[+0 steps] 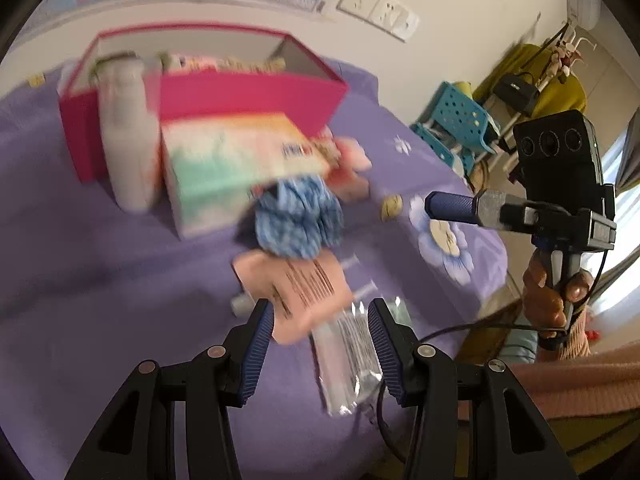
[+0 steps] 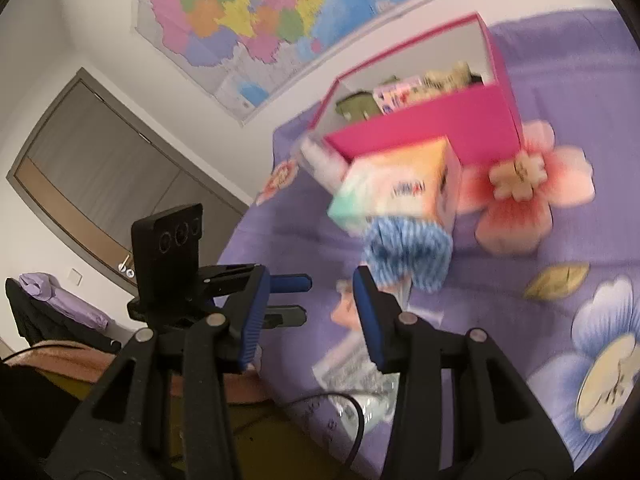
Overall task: Organize soft objects
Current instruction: 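Grasp the clear printed plastic packet with the right gripper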
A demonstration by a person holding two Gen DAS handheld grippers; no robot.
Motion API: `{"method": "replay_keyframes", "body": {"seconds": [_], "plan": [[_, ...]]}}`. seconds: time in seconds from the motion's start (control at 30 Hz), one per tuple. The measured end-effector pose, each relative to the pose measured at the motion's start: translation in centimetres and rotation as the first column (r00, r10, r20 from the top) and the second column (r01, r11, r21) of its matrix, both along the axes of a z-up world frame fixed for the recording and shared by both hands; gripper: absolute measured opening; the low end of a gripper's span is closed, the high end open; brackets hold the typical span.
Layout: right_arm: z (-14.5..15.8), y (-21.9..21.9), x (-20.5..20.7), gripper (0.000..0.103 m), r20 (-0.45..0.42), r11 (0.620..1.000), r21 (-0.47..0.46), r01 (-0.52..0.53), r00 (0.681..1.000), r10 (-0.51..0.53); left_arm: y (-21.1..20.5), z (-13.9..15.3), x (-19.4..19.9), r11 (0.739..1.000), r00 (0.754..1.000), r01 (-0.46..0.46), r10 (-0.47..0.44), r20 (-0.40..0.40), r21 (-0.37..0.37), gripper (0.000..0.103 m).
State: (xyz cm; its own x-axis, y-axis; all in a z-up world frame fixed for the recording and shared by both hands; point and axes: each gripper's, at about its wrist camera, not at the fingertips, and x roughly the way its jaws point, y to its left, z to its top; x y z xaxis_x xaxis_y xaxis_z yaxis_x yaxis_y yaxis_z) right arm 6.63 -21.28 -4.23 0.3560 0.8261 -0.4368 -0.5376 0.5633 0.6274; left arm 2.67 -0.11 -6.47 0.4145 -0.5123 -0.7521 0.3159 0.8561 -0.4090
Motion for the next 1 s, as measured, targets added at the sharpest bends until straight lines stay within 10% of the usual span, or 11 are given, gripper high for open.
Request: {"method": "replay_keyframes", "body": {"seconds": [0.47,0.73,1.0], "plan": [[-7.3,-0.3,-2.5,0.046,-0.203,0.977,-0.215,0.014,0.977,-0.059,-1.6,-3.6,-1.6,0.999,0.992,0.048,-0.047,-0.115,0.003,0.052],[-7.7,1.4,-3.7,0.046,-0.172,0.976,-0.216,-0.032,0.985,-0.006,-3.3,-3.8,-1.7,0.996,0.989,0.083,-0.085,-0.124,-0.022,0.055],[-8.1,2.4,-3.5,0.02,-0.137,0.974,-0.224,-0.022,0.991,-0.009,-2.7,-4.0,-1.5,0.996,0.989,0.043,-0.053,-0.136,-0.073,0.053]]}}
